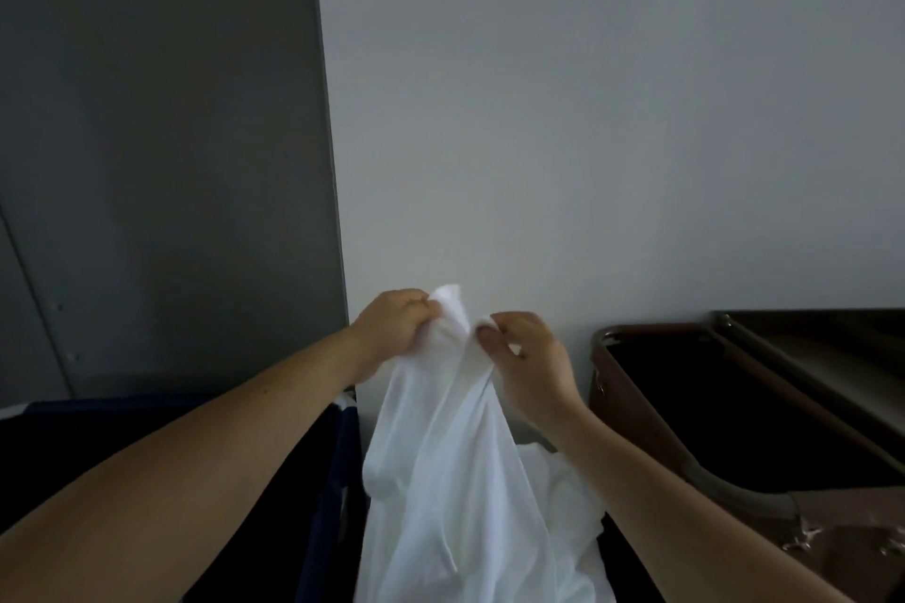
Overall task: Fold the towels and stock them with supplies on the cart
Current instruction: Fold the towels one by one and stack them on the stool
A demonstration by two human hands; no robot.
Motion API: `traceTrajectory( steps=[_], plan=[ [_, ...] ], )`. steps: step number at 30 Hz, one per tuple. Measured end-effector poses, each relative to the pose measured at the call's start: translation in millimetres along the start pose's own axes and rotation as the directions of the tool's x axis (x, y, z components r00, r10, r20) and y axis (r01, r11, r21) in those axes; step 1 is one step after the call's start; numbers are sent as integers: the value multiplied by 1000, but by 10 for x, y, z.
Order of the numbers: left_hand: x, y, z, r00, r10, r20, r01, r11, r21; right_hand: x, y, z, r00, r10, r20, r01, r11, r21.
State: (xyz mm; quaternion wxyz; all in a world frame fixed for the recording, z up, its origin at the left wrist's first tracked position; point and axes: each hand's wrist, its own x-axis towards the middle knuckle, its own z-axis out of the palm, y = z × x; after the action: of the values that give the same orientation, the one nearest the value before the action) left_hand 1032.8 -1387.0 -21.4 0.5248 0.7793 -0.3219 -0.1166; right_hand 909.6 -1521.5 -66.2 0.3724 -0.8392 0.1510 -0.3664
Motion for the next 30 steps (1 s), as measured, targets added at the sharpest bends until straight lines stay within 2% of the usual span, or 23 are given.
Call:
traceTrajectory(
  steps=[1, 3, 4, 6, 8, 10, 11, 12, 14, 16, 19, 21, 23, 26, 28, 30],
  plan=[
    [43, -28, -56, 1000, 16, -24, -11, 986, 169, 19, 7, -37, 997, 73, -17, -71, 992, 102],
    [85, -84, -136, 998, -53, 46, 25, 884, 466, 46, -27, -100, 980, 200, 8, -192, 928, 319],
    [80, -93, -143, 987, -123, 106, 46, 837, 545, 61, -59, -117, 973, 229, 28, -222, 896, 384],
    [73, -109, -113, 969, -167, 184, 15, 778, 628, 104, -119, -131, 968, 248, 39, -241, 872, 427],
    [33, -73, -48, 982, -30, 185, -81, 822, 563, 150, -164, -135, 963, 262, 60, -260, 853, 452],
    [-28, 17, 22, 974, 110, 199, -165, 944, 286, 186, -202, -135, 964, 232, 128, -265, 854, 449],
    [-57, 60, 47, 952, 154, 263, -197, 970, 145, 196, -224, -135, 967, 201, 154, -249, 868, 429],
    [-93, 105, 66, 926, 175, 335, -214, 973, 84, 203, -241, -128, 973, 169, 156, -220, 886, 409],
    [-130, 161, 90, 917, 207, 340, -249, 965, 82, 210, -247, -110, 987, 140, 74, -158, 909, 386],
    [-98, 188, 56, 940, 240, 243, -273, 955, 113, 171, -202, -95, 983, 184, 12, -174, 900, 399],
    [-1, 303, -34, 963, 242, 121, -247, 969, 24, 33, -88, 1, 957, 268, 114, -291, 892, 346],
    [108, 436, -100, 975, 221, 6, -221, 973, -64, -61, -38, 110, 944, 282, 170, -318, 914, 253],
    [205, 607, -132, 963, 244, -116, -254, 964, -83, -146, -25, 243, 929, 293, 225, -340, 917, 210],
    [349, 894, -298, 874, 295, -386, -326, 945, -16, -303, 85, 413, 896, 342, 282, -400, 898, 182],
    [405, 1014, -540, 769, 298, -565, -311, 947, 76, -398, 232, 388, 852, 405, 333, -463, 878, 117],
    [442, 992, -811, 666, 297, -684, -246, 953, 175, -395, 365, 202, 789, 489, 372, -547, 835, 62]
  ],
)
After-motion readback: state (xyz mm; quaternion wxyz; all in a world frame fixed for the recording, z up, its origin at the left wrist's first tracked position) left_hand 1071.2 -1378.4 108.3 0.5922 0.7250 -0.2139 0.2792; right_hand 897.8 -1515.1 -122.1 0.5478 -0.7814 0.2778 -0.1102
